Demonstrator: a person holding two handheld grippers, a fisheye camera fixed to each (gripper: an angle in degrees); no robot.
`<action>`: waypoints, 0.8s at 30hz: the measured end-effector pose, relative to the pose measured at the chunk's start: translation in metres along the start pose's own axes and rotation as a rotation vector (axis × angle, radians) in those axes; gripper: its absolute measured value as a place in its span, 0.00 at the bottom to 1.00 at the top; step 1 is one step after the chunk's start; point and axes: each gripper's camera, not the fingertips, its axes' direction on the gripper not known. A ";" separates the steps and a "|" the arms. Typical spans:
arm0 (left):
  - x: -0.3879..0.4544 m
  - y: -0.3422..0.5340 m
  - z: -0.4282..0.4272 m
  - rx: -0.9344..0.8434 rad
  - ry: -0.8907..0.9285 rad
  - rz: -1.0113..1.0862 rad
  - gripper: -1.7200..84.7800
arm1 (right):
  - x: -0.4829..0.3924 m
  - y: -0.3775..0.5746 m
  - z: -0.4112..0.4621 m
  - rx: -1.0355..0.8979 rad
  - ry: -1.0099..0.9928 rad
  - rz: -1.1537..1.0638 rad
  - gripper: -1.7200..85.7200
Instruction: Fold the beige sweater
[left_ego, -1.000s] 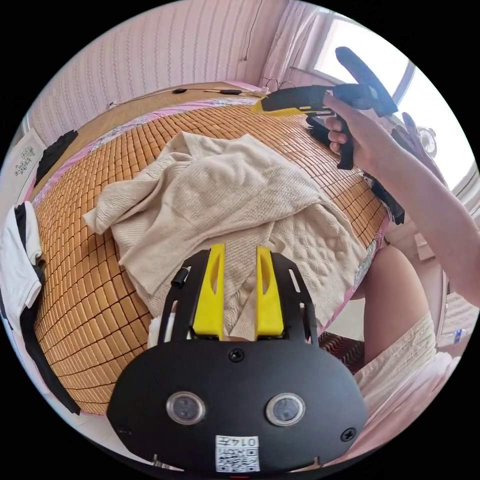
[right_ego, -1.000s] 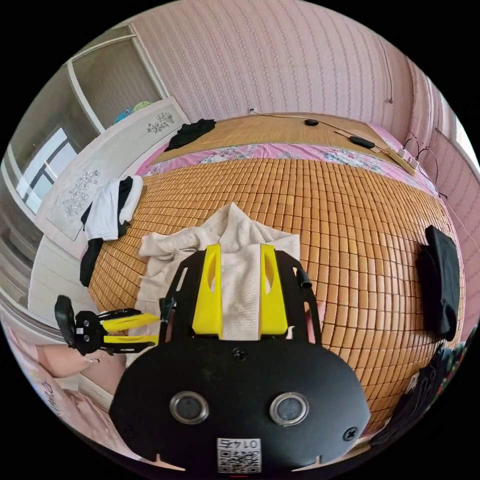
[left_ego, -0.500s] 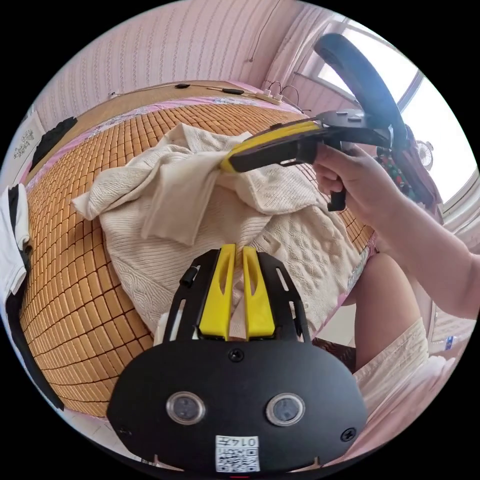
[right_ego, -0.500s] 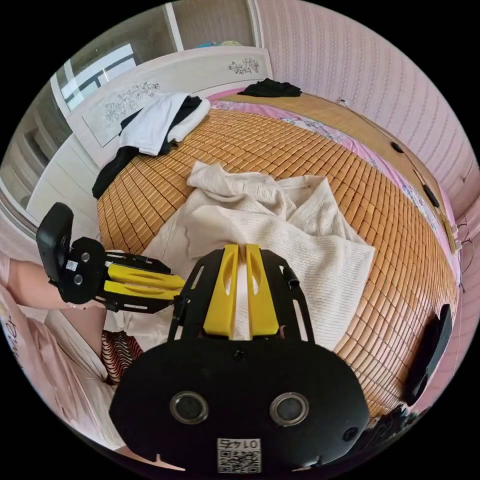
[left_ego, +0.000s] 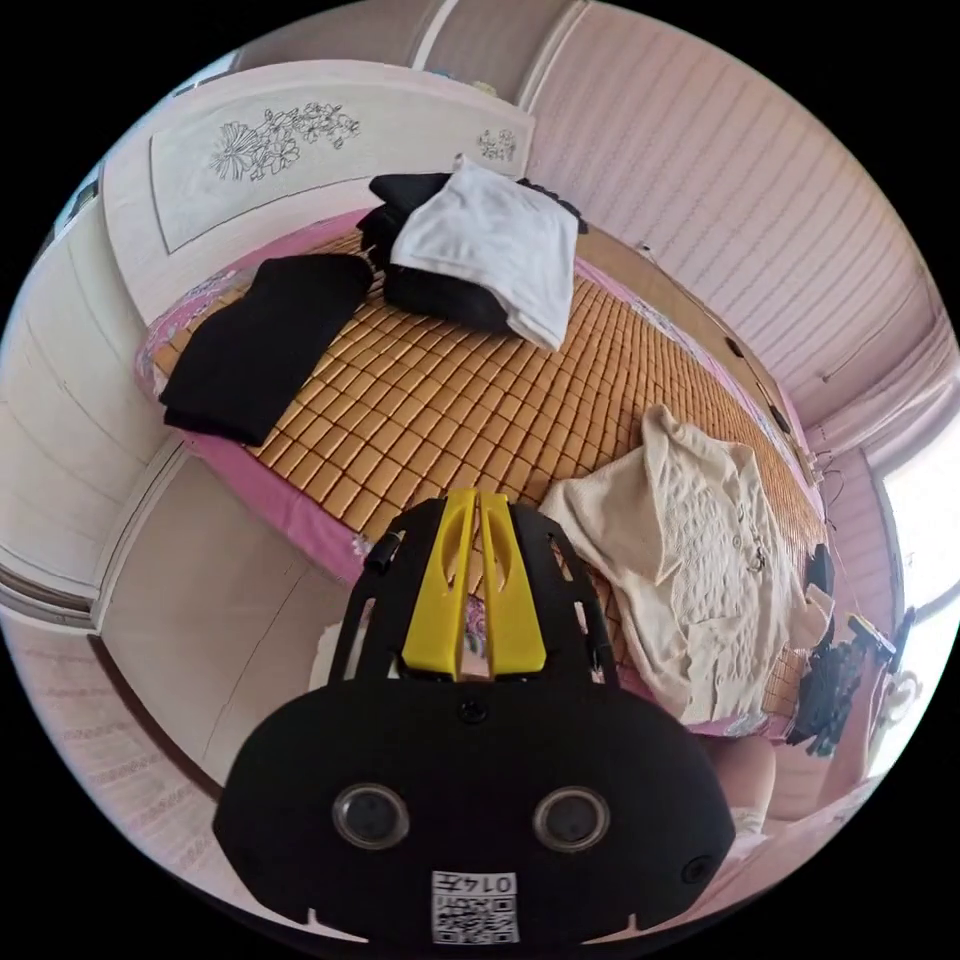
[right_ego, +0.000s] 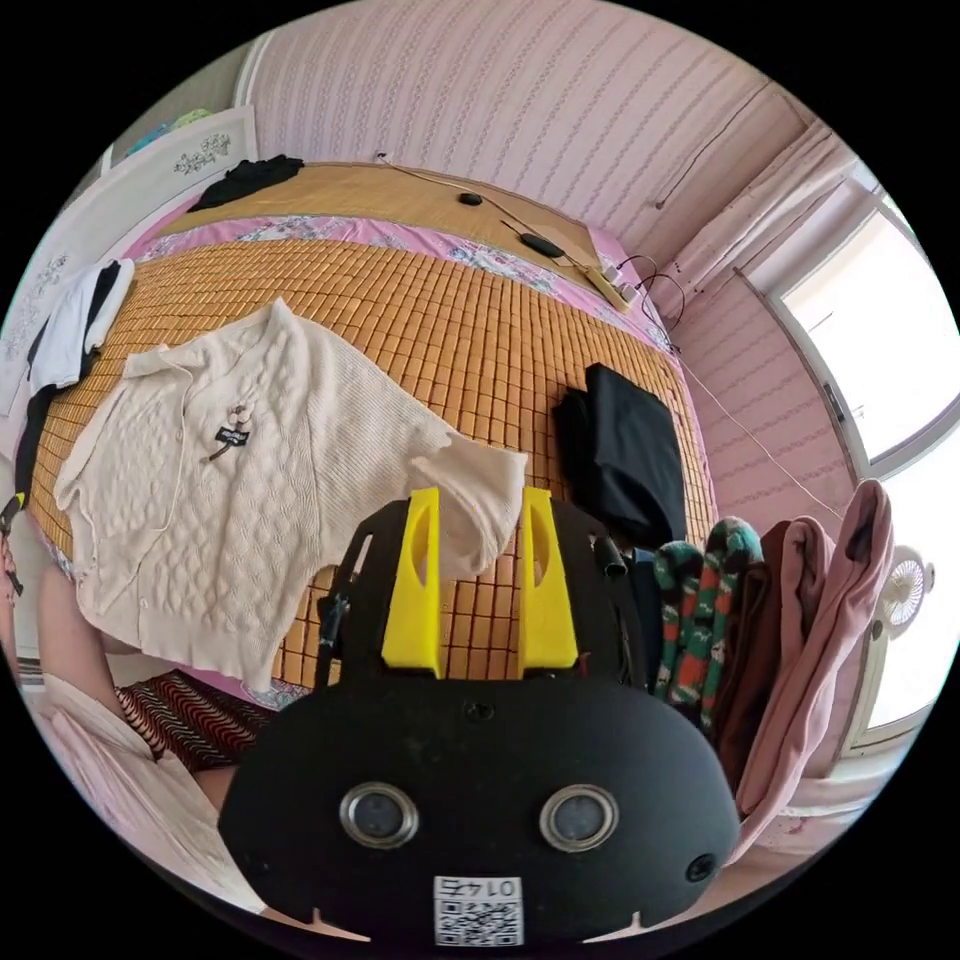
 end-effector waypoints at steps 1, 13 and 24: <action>-0.004 -0.003 -0.007 0.030 -0.018 0.012 0.01 | -0.005 -0.004 0.002 0.004 -0.029 -0.013 0.17; 0.197 -0.128 0.092 -0.189 0.449 0.556 0.10 | -0.127 -0.185 0.079 0.139 -0.413 -0.347 0.14; 0.307 -0.133 0.201 -0.503 0.200 0.850 0.07 | -0.167 -0.236 0.162 -0.029 -0.386 -0.485 0.05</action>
